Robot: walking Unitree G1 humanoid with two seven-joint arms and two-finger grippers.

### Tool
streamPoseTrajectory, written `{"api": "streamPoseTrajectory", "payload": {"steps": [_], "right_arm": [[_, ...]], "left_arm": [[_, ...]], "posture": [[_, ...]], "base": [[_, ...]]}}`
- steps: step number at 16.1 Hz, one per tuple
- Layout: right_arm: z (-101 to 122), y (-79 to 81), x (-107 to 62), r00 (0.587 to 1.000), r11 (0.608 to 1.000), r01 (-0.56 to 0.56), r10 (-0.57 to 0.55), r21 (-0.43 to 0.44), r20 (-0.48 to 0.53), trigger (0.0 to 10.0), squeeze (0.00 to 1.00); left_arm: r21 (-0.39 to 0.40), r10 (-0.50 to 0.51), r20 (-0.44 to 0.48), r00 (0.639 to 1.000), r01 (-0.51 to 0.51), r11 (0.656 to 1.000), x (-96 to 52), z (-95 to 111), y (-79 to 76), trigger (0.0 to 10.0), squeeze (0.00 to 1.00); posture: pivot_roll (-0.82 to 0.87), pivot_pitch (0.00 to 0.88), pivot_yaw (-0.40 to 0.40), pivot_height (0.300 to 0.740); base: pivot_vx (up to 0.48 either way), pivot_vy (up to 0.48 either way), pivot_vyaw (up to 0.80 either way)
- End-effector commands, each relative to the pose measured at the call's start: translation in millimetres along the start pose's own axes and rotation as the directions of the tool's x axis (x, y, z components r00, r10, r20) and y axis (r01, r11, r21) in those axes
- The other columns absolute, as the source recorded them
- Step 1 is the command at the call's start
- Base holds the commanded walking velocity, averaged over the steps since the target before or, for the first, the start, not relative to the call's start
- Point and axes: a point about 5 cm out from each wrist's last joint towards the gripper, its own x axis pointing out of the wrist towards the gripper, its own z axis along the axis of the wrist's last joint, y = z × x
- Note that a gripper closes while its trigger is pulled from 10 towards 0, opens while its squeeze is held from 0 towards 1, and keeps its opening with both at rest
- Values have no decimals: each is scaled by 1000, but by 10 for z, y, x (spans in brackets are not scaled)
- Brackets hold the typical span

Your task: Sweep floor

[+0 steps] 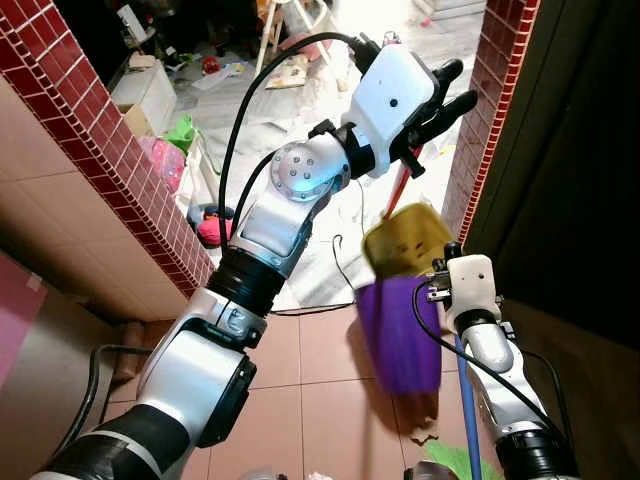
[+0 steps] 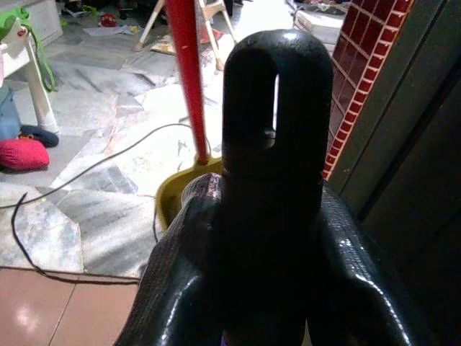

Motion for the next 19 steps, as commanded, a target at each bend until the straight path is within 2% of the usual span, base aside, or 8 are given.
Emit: {"api": "streamPoseTrajectory", "payload": {"steps": [1, 8, 10, 12, 13, 14, 15, 19], "right_arm": [[-114, 35, -24, 998, 1000, -21, 21, 1, -56, 10000, 0], [-132, 8, 21, 998, 1000, -28, 28, -4, -63, 10000, 0], [-129, 11, 34, 997, 999, -33, 33, -4, -63, 10000, 0], [-131, 22, 49, 997, 999, -41, 41, 0, -68, 10000, 0], [-132, 17, 57, 997, 999, -37, 37, 1, -69, 10000, 0], [-133, 11, 59, 997, 999, -32, 33, 6, -69, 10000, 0], [-132, 8, 58, 997, 1000, -31, 31, 8, -68, 10000, 0], [-115, 22, 86, 996, 997, -68, 69, 23, -56, 10000, 0]], "left_arm": [[-1, 35, 56, 998, -35, 999, -31, 126, 79, 10000, 0], [-116, 110, 40, 993, -104, 988, -134, 160, 195, 10000, 0], [-95, 137, 32, 990, -133, 987, -162, 163, 260, 10000, 0], [-7, 224, -22, 974, -224, 974, -273, 65, 402, 10000, 0], [43, 357, -96, 929, -355, 934, -429, -90, 555, 10000, 0], [90, 491, -156, 857, -482, 871, -640, -246, 704, 10000, 0], [125, 558, -184, 809, -543, 830, -762, -316, 778, 10000, 0], [278, 808, -221, 547, -759, 589, -1489, -495, 1048, 10000, 0]], "posture": [[-82, 0, 153, 740], [-75, 0, 135, 740], [-74, 0, 133, 740], [-75, 0, 137, 740], [-76, 0, 138, 740], [-77, 0, 136, 740], [-76, 0, 134, 740], [-45, 0, 102, 740]], "base": [[0, 0, 0], [0, 0, 0], [0, 0, 0], [0, 0, 0], [0, 0, 0], [0, 0, 0], [0, 0, 0], [0, 0, 0]]}}
